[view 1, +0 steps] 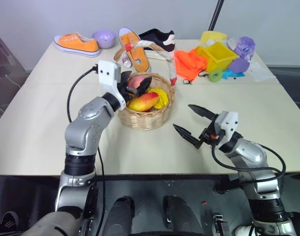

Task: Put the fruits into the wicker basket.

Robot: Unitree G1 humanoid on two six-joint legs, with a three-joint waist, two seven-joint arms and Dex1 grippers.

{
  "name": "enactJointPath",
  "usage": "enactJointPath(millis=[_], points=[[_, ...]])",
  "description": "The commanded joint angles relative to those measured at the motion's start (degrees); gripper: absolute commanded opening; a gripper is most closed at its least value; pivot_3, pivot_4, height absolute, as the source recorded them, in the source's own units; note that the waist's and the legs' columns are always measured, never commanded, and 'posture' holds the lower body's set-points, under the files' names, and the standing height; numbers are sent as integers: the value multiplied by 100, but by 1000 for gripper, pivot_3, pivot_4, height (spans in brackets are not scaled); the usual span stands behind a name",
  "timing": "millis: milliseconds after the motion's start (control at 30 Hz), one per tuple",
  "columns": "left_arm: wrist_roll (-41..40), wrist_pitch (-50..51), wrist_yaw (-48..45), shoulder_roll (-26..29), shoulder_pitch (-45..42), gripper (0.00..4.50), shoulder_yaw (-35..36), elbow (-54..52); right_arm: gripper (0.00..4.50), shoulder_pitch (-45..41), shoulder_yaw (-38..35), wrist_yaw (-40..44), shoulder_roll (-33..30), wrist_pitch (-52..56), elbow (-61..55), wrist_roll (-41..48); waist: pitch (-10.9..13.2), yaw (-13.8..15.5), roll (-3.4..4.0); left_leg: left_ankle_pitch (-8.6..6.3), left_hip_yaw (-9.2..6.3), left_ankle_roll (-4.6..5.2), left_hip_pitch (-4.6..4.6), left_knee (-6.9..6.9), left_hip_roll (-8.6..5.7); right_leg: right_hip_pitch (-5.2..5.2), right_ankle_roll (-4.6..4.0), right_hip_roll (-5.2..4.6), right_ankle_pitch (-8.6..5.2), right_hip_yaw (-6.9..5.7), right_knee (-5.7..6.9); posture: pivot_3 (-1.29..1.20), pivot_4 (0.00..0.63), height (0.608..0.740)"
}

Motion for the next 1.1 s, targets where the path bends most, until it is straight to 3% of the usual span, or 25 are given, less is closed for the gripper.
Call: enactJointPath(millis=[33,133,233,467,800,1100], points=[[-288,121,-411,331,310,4433,15,-747,4500,-54,-53,-19,-17,-41,-215,57,0,1,0,0,-1,0,0,-1,1,-1,0,1,0,0,1,0,150,740],[-255,-123,-952,902,1048,4433,4,-1368,4500,-7,-140,-124,16,-1,-231,102,0,-27,3,0,4,0,4,-6,3,-1,-1,1,0,4,1,0,150,740],[-473,-441,-1336,1270,1826,4433,467,-1770,4500,75,-284,-386,92,-1,-292,98,0,-9,4,0,5,0,5,-9,6,-2,-21,0,-12,5,1,0,150,740],[-489,-1417,-1795,1677,3226,4433,1655,-1482,4500,-9,-193,-917,342,135,-374,-55,0,11,6,0,11,0,4,-4,10,-1,-30,-9,-16,7,-7,0,150,740],[-692,-2051,-2062,1709,3805,4433,2154,-1236,4500,-970,-8,-1190,453,285,209,-418,1,3,7,0,14,0,0,-4,13,-4,-32,-15,-16,7,-12,0,150,740],[-854,-2218,-2143,1678,3895,4433,2082,-1345,4500,-2545,209,-1432,820,-145,2047,-1012,1,-2,8,0,19,0,0,-10,15,-11,-33,-9,-15,7,-6,0,150,740]])
